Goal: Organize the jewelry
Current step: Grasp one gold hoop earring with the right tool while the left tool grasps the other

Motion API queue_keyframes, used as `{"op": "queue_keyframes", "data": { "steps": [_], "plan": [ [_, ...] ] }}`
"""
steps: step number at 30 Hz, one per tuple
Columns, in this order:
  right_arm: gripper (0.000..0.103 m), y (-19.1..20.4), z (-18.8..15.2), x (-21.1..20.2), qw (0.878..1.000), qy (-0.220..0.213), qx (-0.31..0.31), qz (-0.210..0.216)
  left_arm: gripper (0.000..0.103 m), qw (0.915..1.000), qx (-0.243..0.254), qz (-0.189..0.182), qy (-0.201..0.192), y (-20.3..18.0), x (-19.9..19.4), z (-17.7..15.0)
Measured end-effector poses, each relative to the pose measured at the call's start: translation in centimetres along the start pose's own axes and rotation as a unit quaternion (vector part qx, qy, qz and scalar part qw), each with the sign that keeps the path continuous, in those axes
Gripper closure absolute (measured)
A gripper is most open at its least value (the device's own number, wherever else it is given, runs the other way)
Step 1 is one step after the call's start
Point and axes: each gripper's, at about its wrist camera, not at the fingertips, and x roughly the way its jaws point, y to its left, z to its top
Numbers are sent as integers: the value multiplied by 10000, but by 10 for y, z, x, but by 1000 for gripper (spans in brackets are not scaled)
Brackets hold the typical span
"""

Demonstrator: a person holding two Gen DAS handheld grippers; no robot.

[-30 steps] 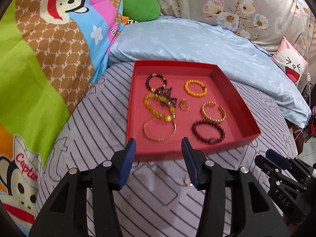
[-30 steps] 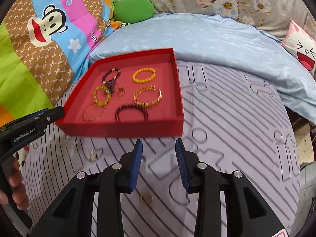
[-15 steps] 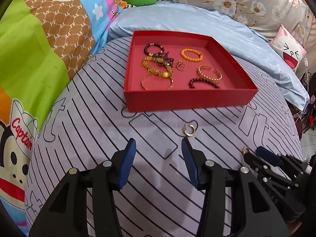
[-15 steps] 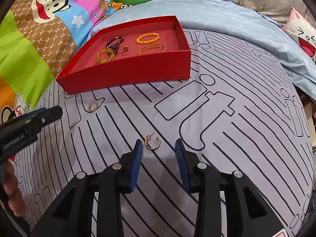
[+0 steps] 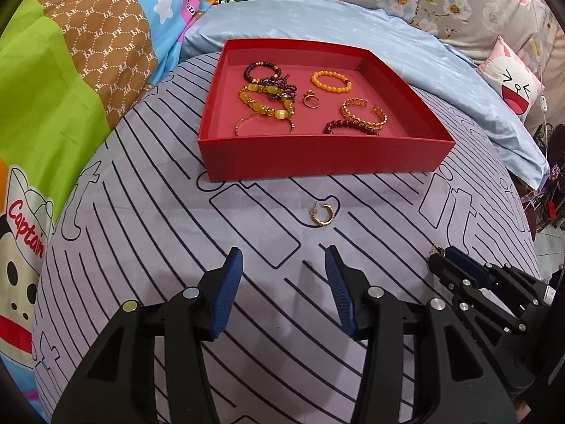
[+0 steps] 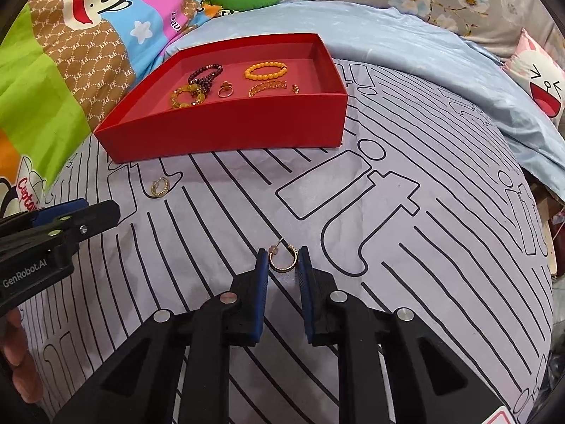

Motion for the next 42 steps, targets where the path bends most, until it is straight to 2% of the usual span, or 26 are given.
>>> {"op": "queue_keyframes", "data": {
  "steps": [13, 15, 19, 27, 30, 31, 42],
  "plan": [
    [87, -3, -1, -8, 9995, 10, 209, 232, 58, 10000, 16, -65, -4, -19, 26, 12],
    [87, -3, -1, -8, 9994, 11, 226, 253, 60, 10000, 46, -35, 8, -21, 29, 13],
    [87, -2, 0, -7, 9993, 14, 239, 281, 71, 9999, 93, 32, 51, -24, 36, 12],
    [87, -2, 1, -3, 9992, 49, 257, 309, 72, 9998, 156, 136, -1, -27, 39, 16],
    [87, -2, 2, -1, 9992, 71, 252, 317, 79, 9997, 176, 171, -11, -28, 41, 18],
    [87, -1, 3, -1, 9992, 75, 244, 320, 85, 9997, 172, 161, -11, -28, 41, 19],
    [87, -2, 10, -1, 9990, 34, 261, 367, 85, 9999, 140, 39, 45, -23, 34, 12]
  ]
}}
